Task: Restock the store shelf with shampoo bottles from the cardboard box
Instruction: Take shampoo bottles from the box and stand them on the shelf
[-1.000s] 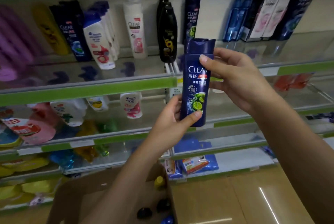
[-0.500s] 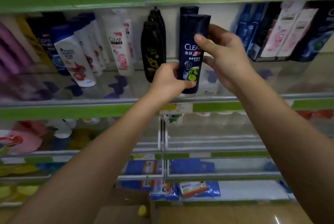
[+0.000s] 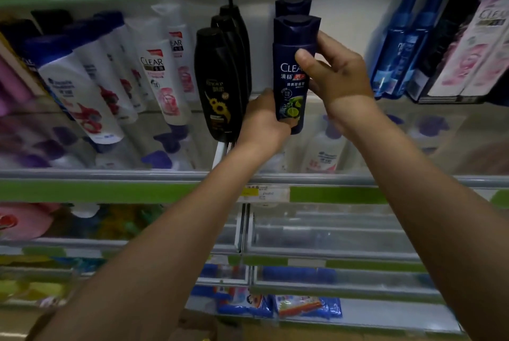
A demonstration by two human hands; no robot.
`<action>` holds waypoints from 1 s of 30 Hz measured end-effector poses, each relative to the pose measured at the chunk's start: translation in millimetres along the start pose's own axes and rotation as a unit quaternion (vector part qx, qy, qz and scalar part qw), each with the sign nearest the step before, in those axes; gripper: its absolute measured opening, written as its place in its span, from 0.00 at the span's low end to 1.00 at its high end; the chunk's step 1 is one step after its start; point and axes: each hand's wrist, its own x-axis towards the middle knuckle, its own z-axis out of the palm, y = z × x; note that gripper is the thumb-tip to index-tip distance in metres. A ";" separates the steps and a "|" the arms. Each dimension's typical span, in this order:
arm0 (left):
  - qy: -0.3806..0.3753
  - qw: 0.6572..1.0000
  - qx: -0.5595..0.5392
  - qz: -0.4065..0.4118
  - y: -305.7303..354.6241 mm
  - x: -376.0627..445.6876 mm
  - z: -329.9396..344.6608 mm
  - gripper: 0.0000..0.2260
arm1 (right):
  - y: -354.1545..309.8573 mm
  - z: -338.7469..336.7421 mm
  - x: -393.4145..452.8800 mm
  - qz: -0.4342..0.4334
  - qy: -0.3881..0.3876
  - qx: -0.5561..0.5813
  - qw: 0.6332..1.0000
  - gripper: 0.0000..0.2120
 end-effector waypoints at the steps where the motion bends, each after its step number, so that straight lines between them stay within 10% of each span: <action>1: -0.002 1.000 -0.006 -0.009 -0.7 3.3 2.4 0.17 | 1.9 -0.9 3.6 0.002 0.003 -0.001 1.000 0.16; 30: 0.006 0.999 0.002 -0.054 3.7 44.3 18.9 0.16 | 19.8 -13.1 37.1 0.038 0.016 -0.014 0.999 0.21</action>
